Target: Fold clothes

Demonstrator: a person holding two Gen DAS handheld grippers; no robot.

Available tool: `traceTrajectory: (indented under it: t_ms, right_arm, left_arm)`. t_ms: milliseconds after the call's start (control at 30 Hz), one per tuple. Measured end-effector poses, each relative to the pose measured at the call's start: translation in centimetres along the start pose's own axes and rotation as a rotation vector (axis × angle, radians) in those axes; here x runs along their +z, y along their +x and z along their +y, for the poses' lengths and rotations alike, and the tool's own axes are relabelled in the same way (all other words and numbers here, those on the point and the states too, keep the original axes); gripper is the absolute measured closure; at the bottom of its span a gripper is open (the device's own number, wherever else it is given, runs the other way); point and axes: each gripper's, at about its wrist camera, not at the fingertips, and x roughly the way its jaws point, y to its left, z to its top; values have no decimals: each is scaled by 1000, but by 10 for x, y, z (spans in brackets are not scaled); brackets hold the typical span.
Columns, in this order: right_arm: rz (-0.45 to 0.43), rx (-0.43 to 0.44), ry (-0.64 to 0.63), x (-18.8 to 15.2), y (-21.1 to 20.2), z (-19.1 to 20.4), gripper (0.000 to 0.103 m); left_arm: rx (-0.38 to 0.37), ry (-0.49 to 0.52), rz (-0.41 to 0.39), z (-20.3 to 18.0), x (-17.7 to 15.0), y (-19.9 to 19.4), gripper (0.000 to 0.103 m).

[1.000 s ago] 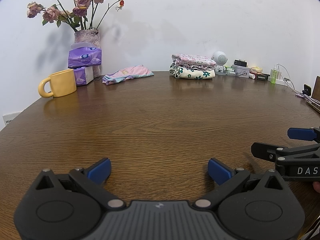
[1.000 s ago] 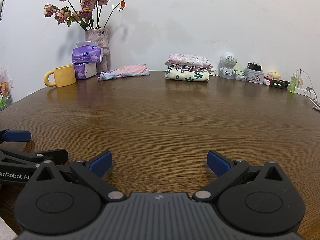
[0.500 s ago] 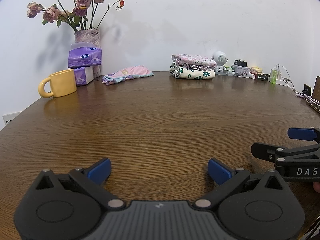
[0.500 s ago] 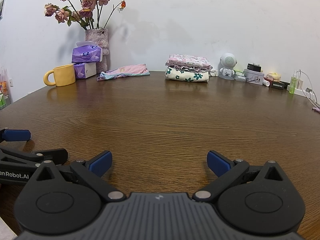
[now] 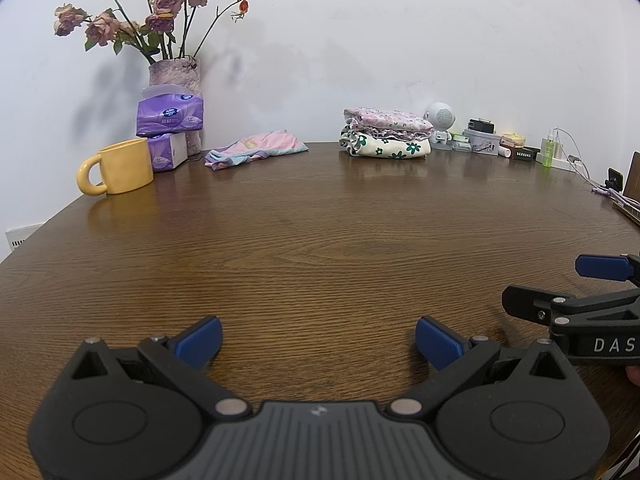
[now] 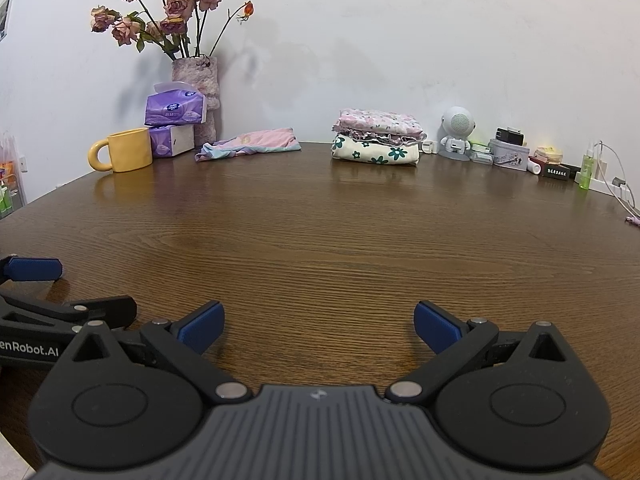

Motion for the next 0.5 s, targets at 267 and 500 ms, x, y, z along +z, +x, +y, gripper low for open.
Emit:
traceTrajectory:
  t_ms: [267,500]
  right_arm:
    - [-2,-1,-2,0,0,1,0]
    - [-3,-4,-3,-1,0,2,0]
  left_arm:
    - [0,0,0,0,0,0,0]
    - [-1,1,0,0,-1,0,0]
